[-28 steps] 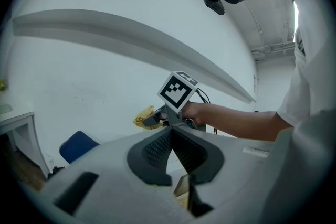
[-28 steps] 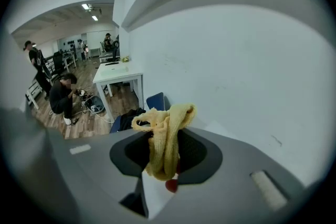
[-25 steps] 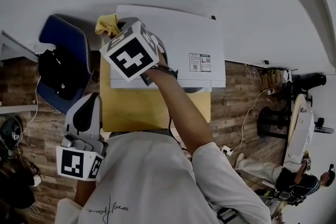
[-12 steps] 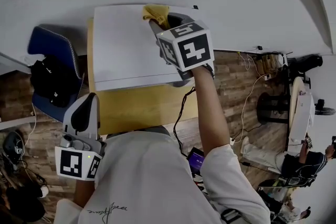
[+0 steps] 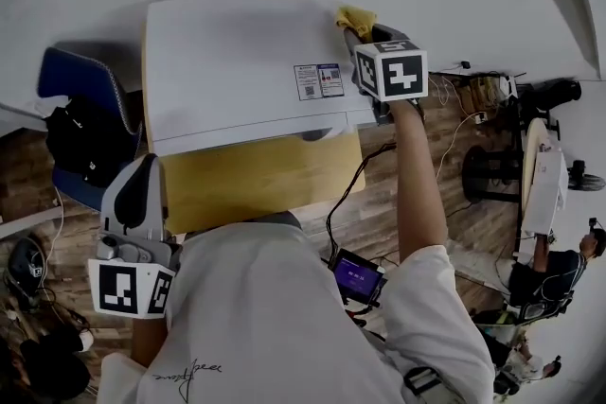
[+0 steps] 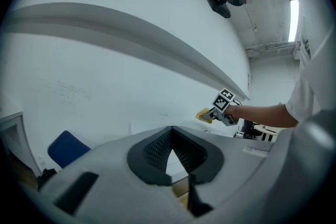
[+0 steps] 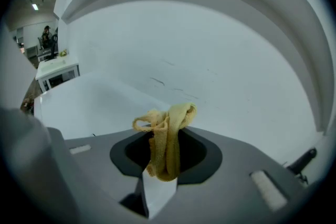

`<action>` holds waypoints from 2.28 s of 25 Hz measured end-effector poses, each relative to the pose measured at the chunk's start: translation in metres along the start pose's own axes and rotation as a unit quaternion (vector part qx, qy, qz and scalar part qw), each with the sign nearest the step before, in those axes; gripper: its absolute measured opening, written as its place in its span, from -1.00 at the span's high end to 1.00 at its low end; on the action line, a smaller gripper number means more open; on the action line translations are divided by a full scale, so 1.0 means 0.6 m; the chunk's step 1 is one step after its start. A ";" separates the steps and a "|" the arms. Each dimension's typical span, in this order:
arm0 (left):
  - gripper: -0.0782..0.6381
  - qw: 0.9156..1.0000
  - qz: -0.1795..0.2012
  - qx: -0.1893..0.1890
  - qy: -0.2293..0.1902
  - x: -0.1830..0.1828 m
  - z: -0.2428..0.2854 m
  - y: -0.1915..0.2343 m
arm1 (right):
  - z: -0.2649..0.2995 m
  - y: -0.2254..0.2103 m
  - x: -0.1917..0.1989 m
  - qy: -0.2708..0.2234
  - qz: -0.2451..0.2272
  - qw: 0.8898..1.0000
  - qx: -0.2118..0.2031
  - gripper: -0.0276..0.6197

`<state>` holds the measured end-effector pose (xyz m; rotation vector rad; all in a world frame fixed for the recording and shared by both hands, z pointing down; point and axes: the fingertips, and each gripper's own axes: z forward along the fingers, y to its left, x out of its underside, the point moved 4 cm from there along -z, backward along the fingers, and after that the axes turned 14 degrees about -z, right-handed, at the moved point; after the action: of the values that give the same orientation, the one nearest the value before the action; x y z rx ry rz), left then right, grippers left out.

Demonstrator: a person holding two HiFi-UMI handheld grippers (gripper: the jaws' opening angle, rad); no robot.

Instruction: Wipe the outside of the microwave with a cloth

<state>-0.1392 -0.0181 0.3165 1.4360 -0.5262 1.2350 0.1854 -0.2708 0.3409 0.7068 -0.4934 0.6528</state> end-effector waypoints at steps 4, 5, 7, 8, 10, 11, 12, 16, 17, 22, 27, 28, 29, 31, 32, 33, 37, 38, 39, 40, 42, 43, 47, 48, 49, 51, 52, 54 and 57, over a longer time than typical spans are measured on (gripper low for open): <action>0.79 1.000 -0.001 -0.008 0.001 0.005 -0.001 0.003 | 0.020 -0.027 0.053 0.051 -0.016 0.998 0.027 0.55; 0.79 1.000 -0.001 -0.008 0.002 0.006 -0.001 0.002 | 0.024 -0.028 0.062 0.060 -0.023 0.997 0.032 0.55; 0.79 1.000 -0.001 -0.007 0.004 0.009 -0.001 0.001 | 0.030 -0.024 0.072 0.068 -0.038 0.996 0.042 0.55; 0.79 1.000 -0.001 -0.007 0.005 0.009 0.000 0.001 | 0.032 -0.020 0.073 0.070 -0.043 0.995 0.047 0.55; 0.79 1.000 -0.001 -0.006 0.006 0.010 -0.001 -0.001 | 0.033 -0.014 0.072 0.077 -0.051 0.994 0.057 0.55; 0.79 1.000 -0.001 -0.006 0.005 0.010 -0.002 -0.002 | 0.033 -0.010 0.069 0.081 -0.056 0.993 0.061 0.55; 0.79 1.000 -0.001 -0.005 0.005 0.009 -0.003 -0.002 | 0.031 -0.007 0.067 0.085 -0.062 0.992 0.063 0.55; 0.79 1.000 -0.002 -0.004 0.001 0.009 -0.010 -0.003 | 0.026 0.012 0.059 0.092 -0.059 0.992 0.058 0.55; 0.79 1.000 -0.003 -0.003 0.000 0.010 -0.012 -0.002 | 0.025 0.018 0.056 0.093 -0.058 0.992 0.057 0.55; 0.79 1.000 -0.005 0.000 -0.003 0.009 -0.022 0.001 | 0.017 0.049 0.044 0.091 -0.053 0.993 0.049 0.55; 0.79 1.000 0.003 0.003 -0.007 0.005 -0.027 0.007 | 0.019 0.083 0.020 0.080 -0.049 0.995 0.044 0.55; 0.79 1.000 0.005 0.005 -0.008 0.004 -0.028 0.005 | 0.019 0.089 0.017 0.080 -0.047 0.995 0.042 0.55; 0.79 1.000 0.005 0.008 -0.008 0.005 -0.029 0.003 | 0.018 0.093 0.013 0.080 -0.047 0.995 0.040 0.55; 0.79 1.000 0.006 0.013 -0.008 0.005 -0.031 0.000 | 0.017 0.104 0.007 0.077 -0.049 0.995 0.034 0.55; 0.79 1.000 0.006 0.015 -0.009 0.005 -0.032 0.000 | 0.017 0.111 0.003 0.076 -0.049 0.995 0.029 0.55; 0.79 1.000 0.006 0.017 -0.009 0.004 -0.032 0.000 | 0.016 0.119 -0.001 0.076 -0.049 0.996 0.024 0.55; 0.79 1.000 0.005 0.018 -0.014 -0.003 -0.035 0.004 | 0.015 0.155 -0.028 0.068 -0.051 0.996 0.006 0.55; 0.79 1.000 0.005 0.018 -0.015 -0.003 -0.036 0.005 | 0.015 0.167 -0.035 0.066 -0.051 0.997 0.002 0.55; 0.79 1.000 0.004 0.018 -0.017 -0.002 -0.037 0.005 | 0.014 0.180 -0.041 0.064 -0.053 0.997 -0.002 0.55; 0.79 1.000 0.003 0.018 -0.018 -0.002 -0.038 0.005 | 0.013 0.190 -0.048 0.062 -0.057 0.996 -0.005 0.55; 0.79 1.000 0.003 0.020 -0.019 0.000 -0.041 0.005 | 0.012 0.208 -0.062 0.058 -0.067 0.996 -0.008 0.55; 0.79 1.000 0.003 0.021 -0.020 0.000 -0.043 0.004 | 0.013 0.216 -0.068 0.056 -0.069 0.996 -0.011 0.55; 0.79 1.000 0.002 0.020 -0.021 -0.001 -0.047 0.004 | 0.016 0.248 -0.091 0.046 -0.069 0.996 -0.028 0.55; 0.79 1.000 0.001 0.018 -0.023 -0.002 -0.048 0.004 | 0.016 0.255 -0.097 0.043 -0.072 0.996 -0.031 0.55; 0.79 1.000 -0.001 0.017 -0.024 -0.001 -0.050 0.004 | 0.016 0.263 -0.103 0.041 -0.077 0.996 -0.034 0.55; 0.79 1.000 -0.005 0.013 -0.024 0.000 -0.054 0.007 | 0.017 0.281 -0.115 0.035 -0.084 0.995 -0.043 0.55; 0.79 1.000 -0.007 0.011 -0.024 0.001 -0.057 0.009 | 0.018 0.291 -0.122 0.031 -0.087 0.995 -0.048 0.55; 0.79 1.000 -0.007 0.007 -0.025 0.003 -0.062 0.013 | 0.020 0.312 -0.137 0.021 -0.089 0.994 -0.060 0.55; 0.79 1.000 -0.009 -0.002 -0.028 0.003 -0.071 0.020 | 0.023 0.341 -0.162 0.009 -0.090 0.993 -0.075 0.55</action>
<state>-0.1655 0.0175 0.3165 1.4732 -0.5523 1.1807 -0.0262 -0.1985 0.3784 0.5951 -0.4505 0.4480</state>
